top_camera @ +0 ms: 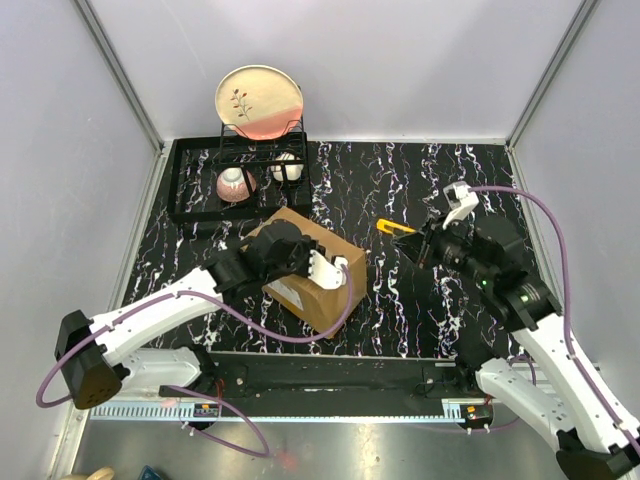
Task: Unpack the express box
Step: Cut the express box at the center of the board.
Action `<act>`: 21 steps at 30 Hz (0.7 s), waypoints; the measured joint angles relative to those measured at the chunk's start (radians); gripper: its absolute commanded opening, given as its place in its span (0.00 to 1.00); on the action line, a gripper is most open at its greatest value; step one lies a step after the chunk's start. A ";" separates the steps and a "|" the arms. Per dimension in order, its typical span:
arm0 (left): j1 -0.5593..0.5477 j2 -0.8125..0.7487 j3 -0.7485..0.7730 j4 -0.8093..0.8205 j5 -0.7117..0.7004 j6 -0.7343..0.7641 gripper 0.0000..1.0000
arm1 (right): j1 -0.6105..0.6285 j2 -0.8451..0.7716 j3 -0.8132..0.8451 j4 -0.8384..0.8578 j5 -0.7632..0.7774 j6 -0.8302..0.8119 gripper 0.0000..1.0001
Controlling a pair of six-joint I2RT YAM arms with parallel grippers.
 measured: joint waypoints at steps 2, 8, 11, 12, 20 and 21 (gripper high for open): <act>0.000 -0.024 -0.034 0.008 -0.029 0.004 0.01 | 0.000 -0.031 0.014 -0.035 -0.012 -0.021 0.00; 0.000 -0.047 -0.104 0.036 -0.092 0.021 0.02 | 0.023 -0.069 0.000 -0.078 -0.087 -0.026 0.00; 0.000 -0.047 -0.106 0.036 -0.095 0.022 0.01 | 0.094 -0.069 -0.035 -0.088 -0.100 -0.024 0.00; 0.000 -0.047 -0.106 0.036 -0.095 0.022 0.01 | 0.132 -0.068 -0.047 -0.096 -0.098 -0.025 0.00; 0.000 -0.046 -0.100 0.018 -0.088 0.008 0.00 | 0.399 -0.016 -0.060 -0.175 0.060 -0.079 0.00; 0.000 -0.046 -0.098 0.015 -0.086 0.005 0.00 | 0.408 -0.023 -0.060 -0.181 0.084 -0.090 0.00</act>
